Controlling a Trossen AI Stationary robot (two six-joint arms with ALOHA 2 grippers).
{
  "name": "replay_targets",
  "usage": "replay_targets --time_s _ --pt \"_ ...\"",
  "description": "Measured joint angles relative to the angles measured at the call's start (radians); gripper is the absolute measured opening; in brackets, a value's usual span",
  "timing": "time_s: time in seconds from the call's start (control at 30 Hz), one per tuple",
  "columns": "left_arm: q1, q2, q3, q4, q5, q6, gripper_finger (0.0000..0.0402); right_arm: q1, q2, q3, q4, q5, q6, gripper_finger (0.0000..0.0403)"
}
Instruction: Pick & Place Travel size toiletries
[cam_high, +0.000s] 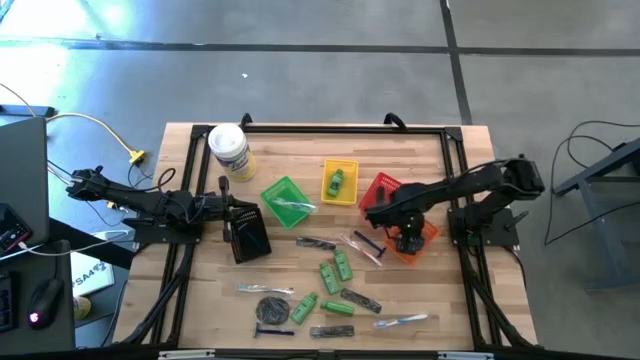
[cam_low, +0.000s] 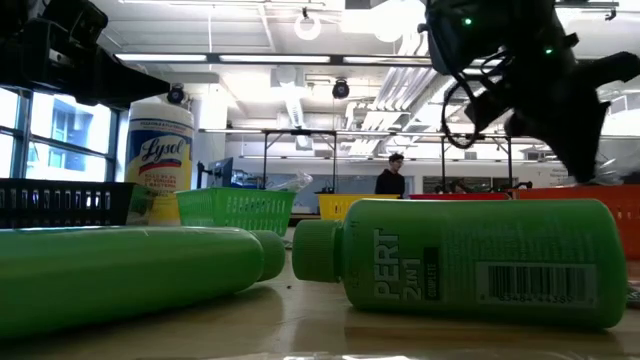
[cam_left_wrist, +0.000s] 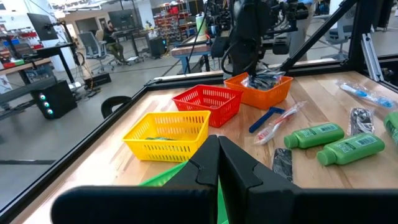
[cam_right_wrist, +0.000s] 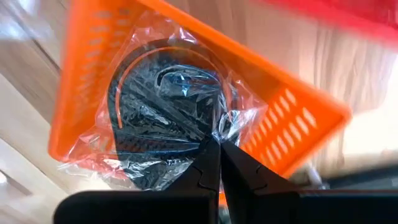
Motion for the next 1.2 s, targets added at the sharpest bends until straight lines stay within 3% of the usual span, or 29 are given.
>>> replay_targets --time_s 0.6,0.73,1.0,1.2 --pt "0.000 0.000 0.000 0.000 0.000 0.000 0.0000 -0.012 0.000 -0.092 0.120 0.009 -0.066 0.0019" --pt "0.000 0.000 0.000 0.000 0.000 0.000 0.0000 -0.012 0.000 -0.092 0.121 0.004 -0.065 0.0053" --pt "0.000 0.000 0.000 0.000 0.000 0.000 0.0000 -0.012 -0.001 -0.089 0.040 0.039 -0.033 0.0164" --pt "0.000 0.000 0.000 -0.001 0.000 0.000 0.0000 -0.003 -0.074 -0.061 -0.048 0.081 0.017 0.0201"
